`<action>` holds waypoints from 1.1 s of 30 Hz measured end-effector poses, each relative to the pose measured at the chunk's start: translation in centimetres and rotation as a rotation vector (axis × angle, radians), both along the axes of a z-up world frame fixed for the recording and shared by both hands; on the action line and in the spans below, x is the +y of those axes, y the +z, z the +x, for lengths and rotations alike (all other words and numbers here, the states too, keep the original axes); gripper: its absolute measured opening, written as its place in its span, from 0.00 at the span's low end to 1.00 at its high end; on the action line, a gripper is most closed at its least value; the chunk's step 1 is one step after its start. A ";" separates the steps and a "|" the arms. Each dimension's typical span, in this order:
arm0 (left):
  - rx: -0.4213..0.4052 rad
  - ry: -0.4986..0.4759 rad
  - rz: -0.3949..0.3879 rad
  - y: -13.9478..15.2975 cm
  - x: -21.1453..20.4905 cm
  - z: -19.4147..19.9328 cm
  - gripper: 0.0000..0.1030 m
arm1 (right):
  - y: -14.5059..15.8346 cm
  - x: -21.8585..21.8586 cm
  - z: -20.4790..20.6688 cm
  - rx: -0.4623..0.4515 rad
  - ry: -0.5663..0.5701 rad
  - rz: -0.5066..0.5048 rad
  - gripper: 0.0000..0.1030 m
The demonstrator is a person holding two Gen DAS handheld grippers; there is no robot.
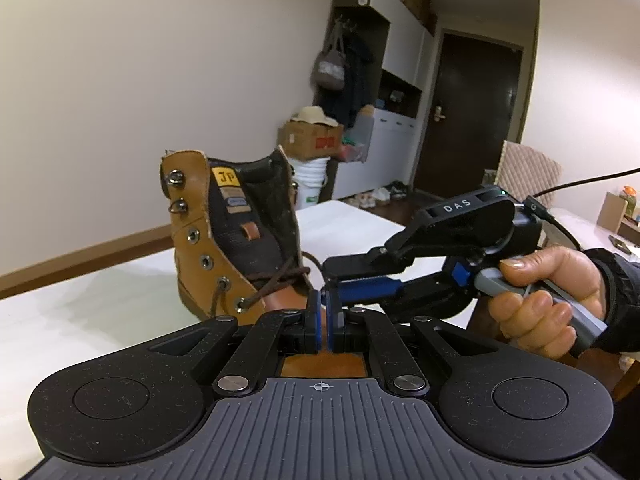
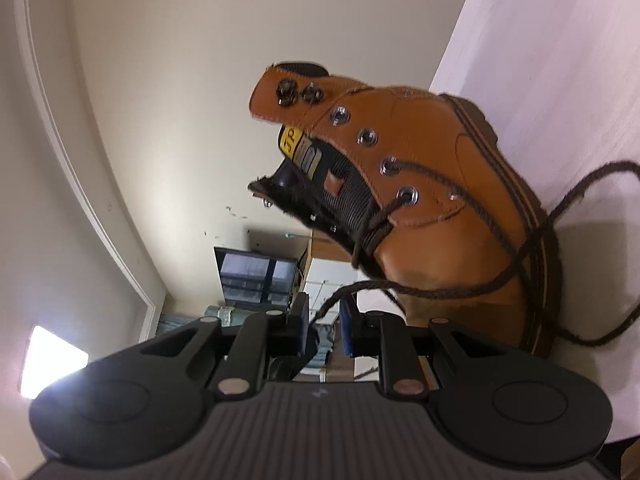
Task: Lace up shoes with both hands
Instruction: 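Pull the lace through the eyelet with the right gripper while the left gripper holds the flap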
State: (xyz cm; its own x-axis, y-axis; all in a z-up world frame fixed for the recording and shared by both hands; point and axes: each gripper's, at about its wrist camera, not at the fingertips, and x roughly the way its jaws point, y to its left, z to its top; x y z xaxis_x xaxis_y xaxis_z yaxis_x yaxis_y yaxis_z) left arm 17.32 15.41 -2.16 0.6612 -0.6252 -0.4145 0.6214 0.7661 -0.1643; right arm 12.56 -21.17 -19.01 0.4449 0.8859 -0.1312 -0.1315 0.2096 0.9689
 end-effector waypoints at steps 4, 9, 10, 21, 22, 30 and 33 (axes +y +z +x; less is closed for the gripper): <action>0.002 0.000 -0.006 -0.2 -0.1 0.2 0.02 | 0.6 -0.3 -0.1 -0.032 -0.002 -0.029 0.04; 0.001 0.010 -0.009 -0.3 0.0 0.3 0.02 | 1.2 -0.7 -0.1 -0.072 -0.005 -0.066 0.03; 0.001 0.019 -0.009 -0.3 0.2 0.3 0.02 | 1.4 -0.7 -0.1 -0.080 -0.006 -0.073 0.03; 0.001 0.174 -0.004 -1.0 2.5 1.6 0.04 | 5.1 1.5 2.1 -0.305 -0.169 -0.270 0.03; 0.000 0.178 0.004 -1.1 2.6 1.7 0.04 | 5.0 2.0 2.5 -0.314 -0.177 -0.288 0.03; -0.006 0.168 0.014 -1.5 2.8 2.8 0.04 | 5.0 4.9 2.7 -0.412 -0.218 -0.441 0.03; -0.008 0.164 0.012 -1.5 2.8 2.8 0.04 | 5.0 5.5 2.7 -0.437 -0.221 -0.475 0.03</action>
